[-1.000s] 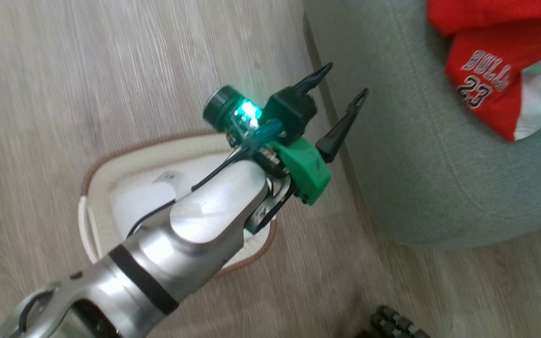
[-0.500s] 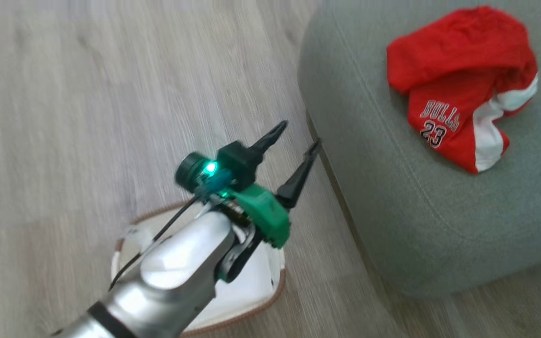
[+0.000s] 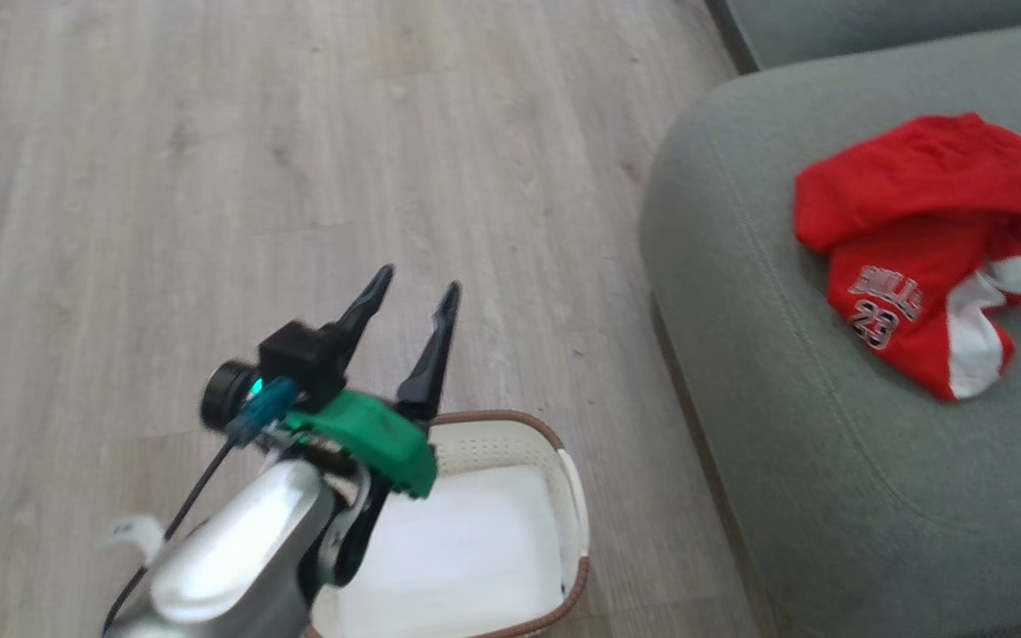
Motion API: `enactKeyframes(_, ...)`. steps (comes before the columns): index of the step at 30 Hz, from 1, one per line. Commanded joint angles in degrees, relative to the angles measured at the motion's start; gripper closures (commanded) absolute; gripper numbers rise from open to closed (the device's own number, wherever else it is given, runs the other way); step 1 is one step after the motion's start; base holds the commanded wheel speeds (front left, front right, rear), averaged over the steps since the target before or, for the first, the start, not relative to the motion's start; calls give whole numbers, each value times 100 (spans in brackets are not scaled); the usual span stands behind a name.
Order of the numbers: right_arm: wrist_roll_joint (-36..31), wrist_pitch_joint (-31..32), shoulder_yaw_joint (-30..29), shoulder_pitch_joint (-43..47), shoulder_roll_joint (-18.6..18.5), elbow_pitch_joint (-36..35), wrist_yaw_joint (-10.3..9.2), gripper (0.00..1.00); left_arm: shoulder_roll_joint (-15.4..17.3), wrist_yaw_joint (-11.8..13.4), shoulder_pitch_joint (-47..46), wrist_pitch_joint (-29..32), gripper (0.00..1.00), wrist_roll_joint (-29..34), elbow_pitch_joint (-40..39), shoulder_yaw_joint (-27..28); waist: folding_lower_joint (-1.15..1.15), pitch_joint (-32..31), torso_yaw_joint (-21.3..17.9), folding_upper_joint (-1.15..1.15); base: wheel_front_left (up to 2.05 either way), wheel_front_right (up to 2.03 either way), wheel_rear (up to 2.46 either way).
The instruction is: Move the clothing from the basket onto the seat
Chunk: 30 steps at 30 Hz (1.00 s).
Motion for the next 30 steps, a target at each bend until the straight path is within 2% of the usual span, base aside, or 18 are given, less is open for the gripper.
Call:
enactKeyframes(1, -249, -51, -323, 458, 46, -268, -2, 0, 224, 57, -74, -53, 0, 54, -238, 348, 0, -97, 176, 0, 0, 0, 0)
enactKeyframes(6, -1009, -51, -1182, 1550, 549, -702, -2, 0, 355, 203, 310, -54, 0, 120, -500, 753, 0, -140, 426, 0, 0, 0, 0)
enactKeyframes(7, -1264, -52, -1493, 1906, 772, -863, -2, 0, 385, 276, 479, -54, 0, 182, -606, 943, 0, -150, 515, 0, 0, 0, 0)
enactKeyframes(10, -1652, -52, -1934, 2425, 1106, -1078, -2, 0, 388, 386, 733, -54, 0, 328, -742, 1225, 0, -162, 651, 0, 0, 0, 0)
enactKeyframes(14, -1976, -52, -2353, 3023, 1565, -1242, -2, 0, 363, 503, 1105, -54, 0, 555, -863, 1601, 0, -178, 774, 0, 0, 0, 0)
enactKeyframes(18, -2359, -52, -2507, 3425, 1898, -1357, -2, 0, 251, 625, 1458, -54, 0, 876, -909, 2001, 0, -197, 871, 0, 0, 0, 0)
enactKeyframes(24, -2867, -52, -2937, 3827, 2480, -1705, -2, 0, -3, 552, 1926, -54, 0, 1434, -941, 2606, 0, -215, 969, 0, 0, 0, 0)
enactKeyframes(30, -3333, -52, -2989, 4080, 2845, -2062, -2, 0, -424, 352, 2295, -54, 0, 1892, -1043, 3201, 0, -198, 979, 0, 0, 0, 0)
